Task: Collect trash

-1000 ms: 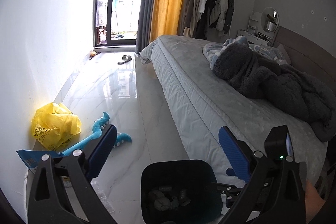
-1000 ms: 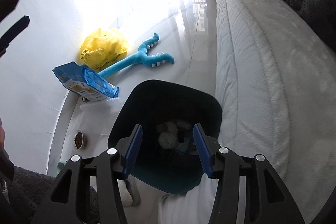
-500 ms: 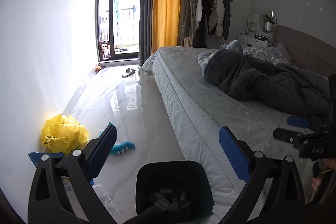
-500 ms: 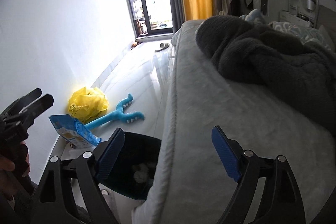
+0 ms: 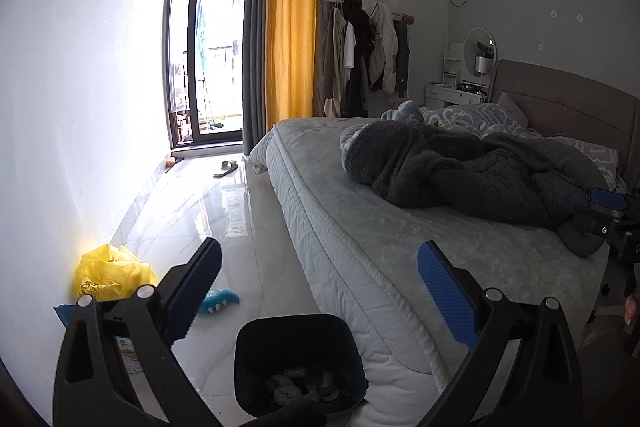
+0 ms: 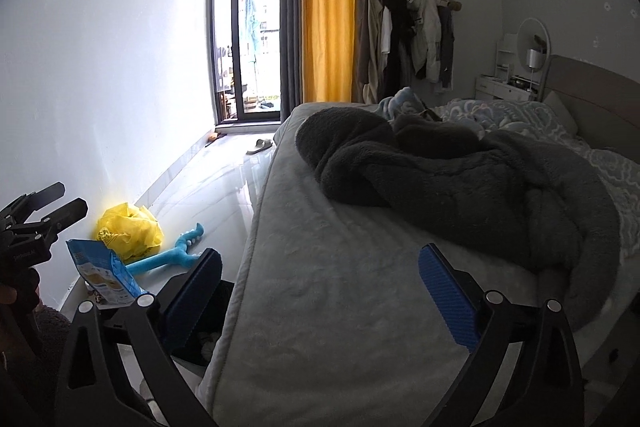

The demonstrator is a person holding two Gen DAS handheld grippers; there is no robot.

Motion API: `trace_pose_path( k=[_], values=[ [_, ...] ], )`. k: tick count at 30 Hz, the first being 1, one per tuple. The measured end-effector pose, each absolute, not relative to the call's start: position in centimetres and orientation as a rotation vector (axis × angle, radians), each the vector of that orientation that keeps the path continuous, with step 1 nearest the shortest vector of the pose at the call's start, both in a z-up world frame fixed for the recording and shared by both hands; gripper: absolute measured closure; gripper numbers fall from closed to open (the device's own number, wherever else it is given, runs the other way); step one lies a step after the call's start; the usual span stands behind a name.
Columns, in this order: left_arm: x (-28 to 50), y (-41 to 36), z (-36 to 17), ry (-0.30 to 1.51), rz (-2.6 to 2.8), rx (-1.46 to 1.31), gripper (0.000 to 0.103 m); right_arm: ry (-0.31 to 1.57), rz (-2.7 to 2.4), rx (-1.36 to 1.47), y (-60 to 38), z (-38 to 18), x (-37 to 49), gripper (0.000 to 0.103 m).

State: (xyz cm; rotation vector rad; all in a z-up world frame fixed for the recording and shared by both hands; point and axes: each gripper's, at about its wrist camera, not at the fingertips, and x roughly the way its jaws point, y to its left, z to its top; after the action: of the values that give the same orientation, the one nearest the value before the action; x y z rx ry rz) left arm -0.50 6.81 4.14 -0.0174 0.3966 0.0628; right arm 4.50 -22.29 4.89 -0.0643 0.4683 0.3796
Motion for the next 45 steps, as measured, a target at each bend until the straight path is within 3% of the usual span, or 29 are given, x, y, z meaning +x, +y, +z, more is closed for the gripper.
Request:
trace_pose_path(
  k=[12,45],
  values=[
    [-2.3,5.4,2.0,0.401,0.092,0.008,0.003,0.417,0.347,0.016,-27.9,3.1,1.2,0.003],
    [-3.0,5.1,1.3,0.426,0.081,0.023,0.003,0.423,0.416,0.025,-27.2,3.1,-0.2,0.003]
  ],
)
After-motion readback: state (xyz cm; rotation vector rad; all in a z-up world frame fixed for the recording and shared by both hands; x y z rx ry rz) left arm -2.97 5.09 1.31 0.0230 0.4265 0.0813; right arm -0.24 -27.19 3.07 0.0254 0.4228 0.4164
